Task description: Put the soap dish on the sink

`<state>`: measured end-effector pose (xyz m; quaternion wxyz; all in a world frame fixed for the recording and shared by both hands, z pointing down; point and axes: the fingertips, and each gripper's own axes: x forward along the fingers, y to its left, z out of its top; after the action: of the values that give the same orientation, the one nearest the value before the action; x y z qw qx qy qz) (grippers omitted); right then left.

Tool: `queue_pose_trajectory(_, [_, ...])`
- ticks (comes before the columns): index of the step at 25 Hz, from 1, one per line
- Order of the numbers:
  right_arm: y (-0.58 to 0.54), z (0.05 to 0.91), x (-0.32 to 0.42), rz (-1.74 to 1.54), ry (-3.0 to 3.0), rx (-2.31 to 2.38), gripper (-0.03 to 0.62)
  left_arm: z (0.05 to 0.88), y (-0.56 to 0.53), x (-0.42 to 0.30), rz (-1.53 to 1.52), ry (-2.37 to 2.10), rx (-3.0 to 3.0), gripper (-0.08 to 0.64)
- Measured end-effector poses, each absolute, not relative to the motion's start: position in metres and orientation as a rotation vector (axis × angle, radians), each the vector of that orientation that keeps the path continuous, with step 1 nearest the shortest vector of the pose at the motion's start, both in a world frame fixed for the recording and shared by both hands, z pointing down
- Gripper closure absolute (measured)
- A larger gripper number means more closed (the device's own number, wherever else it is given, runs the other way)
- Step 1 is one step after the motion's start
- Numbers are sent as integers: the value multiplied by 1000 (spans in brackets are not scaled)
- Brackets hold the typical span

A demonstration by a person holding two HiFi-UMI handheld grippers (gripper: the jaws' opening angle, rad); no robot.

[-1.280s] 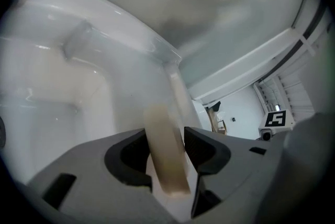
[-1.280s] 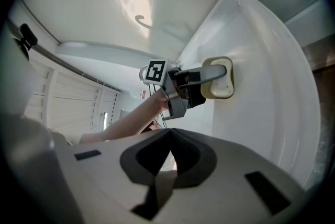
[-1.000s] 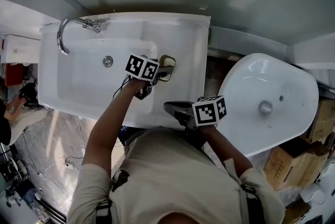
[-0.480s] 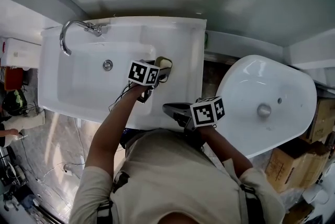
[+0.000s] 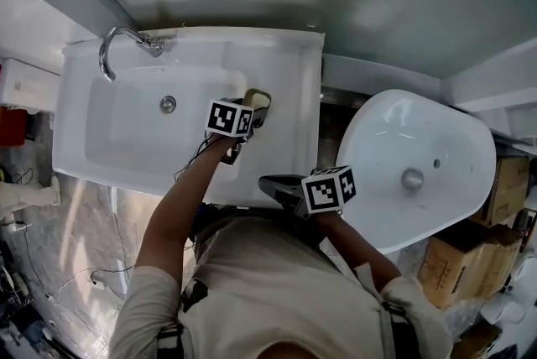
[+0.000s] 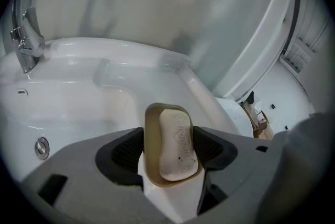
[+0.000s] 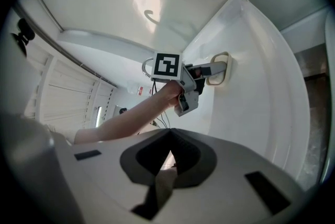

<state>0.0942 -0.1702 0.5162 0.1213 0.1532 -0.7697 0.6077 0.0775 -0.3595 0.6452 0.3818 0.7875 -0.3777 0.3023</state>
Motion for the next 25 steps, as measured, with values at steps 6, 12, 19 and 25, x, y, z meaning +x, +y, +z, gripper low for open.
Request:
queue_pose_trajectory(6, [-149,518,88,1798,-2230,533,581,647,-362,74,786,-1050,1991,268])
queue_pose_trajectory(12, [-147,518,79,1806,-2211,660,581,642,-355,73,737,-1001,2020,232])
queue_pose_trajectory(19, [-147,519,53,1786,-2168,716,581,628,-324,71,749,-786,2176,232])
queue_pose_trajectory(25, [-142,518,40,1740,-2147,732,581,636,-318,78,855,-763,2335,232])
